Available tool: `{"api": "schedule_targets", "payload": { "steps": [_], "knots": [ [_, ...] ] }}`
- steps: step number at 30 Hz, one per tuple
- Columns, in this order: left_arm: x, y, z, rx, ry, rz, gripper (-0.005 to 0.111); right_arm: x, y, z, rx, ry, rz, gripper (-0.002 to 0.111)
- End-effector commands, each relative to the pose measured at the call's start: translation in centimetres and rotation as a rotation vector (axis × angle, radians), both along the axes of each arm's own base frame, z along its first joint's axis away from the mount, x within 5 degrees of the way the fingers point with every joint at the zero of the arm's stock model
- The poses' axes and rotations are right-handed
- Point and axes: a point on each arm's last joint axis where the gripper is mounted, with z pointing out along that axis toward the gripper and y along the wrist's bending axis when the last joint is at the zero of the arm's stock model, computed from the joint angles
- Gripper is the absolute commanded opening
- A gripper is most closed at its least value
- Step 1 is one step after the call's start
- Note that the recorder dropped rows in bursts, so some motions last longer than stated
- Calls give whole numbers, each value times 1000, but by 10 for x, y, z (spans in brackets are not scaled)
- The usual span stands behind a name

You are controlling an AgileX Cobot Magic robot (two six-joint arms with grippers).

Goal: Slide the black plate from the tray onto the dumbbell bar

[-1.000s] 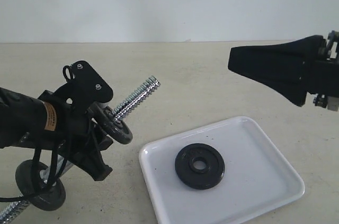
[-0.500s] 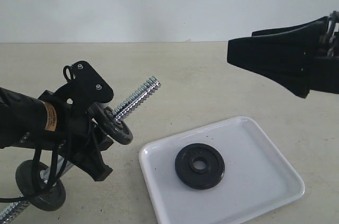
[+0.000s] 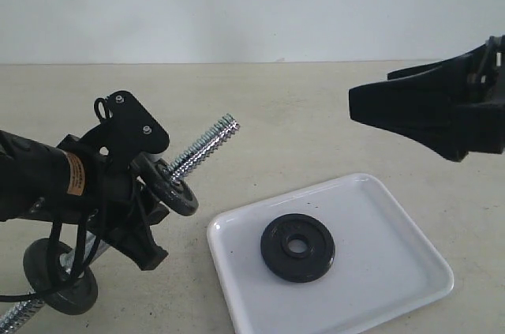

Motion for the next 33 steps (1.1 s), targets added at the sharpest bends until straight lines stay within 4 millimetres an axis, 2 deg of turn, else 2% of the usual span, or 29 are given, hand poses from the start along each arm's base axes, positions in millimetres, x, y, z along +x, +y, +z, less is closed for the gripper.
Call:
{"api": "schedule_targets", "payload": {
  "steps": [1, 5, 10, 12, 16, 19, 25, 29, 31, 33],
  "knots": [
    [4, -8, 25, -116, -129, -18, 4, 4, 0, -2, -23, 9, 4, 61],
    [4, -8, 25, -116, -129, -18, 4, 11, 14, -17, -49, 83, 71, 61],
    [4, -7, 24, -117, -126, -14, 4, 33, 58, -72, -245, 184, 106, 61],
    [4, -7, 24, -115, -124, -13, 4, 41, 68, -87, -332, 174, 110, 61],
    [4, -7, 24, -114, -127, -17, 4, 59, 74, -103, -450, 146, 127, 61],
    [4, -7, 24, -114, -127, -17, 4, 73, 72, -108, -597, 2, 144, 61],
    [4, -8, 25, -117, -129, -17, 4, 96, 62, -107, -948, -449, 187, 60],
    [4, -7, 24, -113, -122, -13, 4, 102, 59, -105, -1194, -729, 355, 60],
    [4, -7, 24, -110, -119, -13, 4, 105, 58, -103, -1275, -815, 370, 60],
    [4, -7, 24, -109, -118, -12, 4, 110, 55, -98, -1322, -866, 311, 60]
  ]
}}
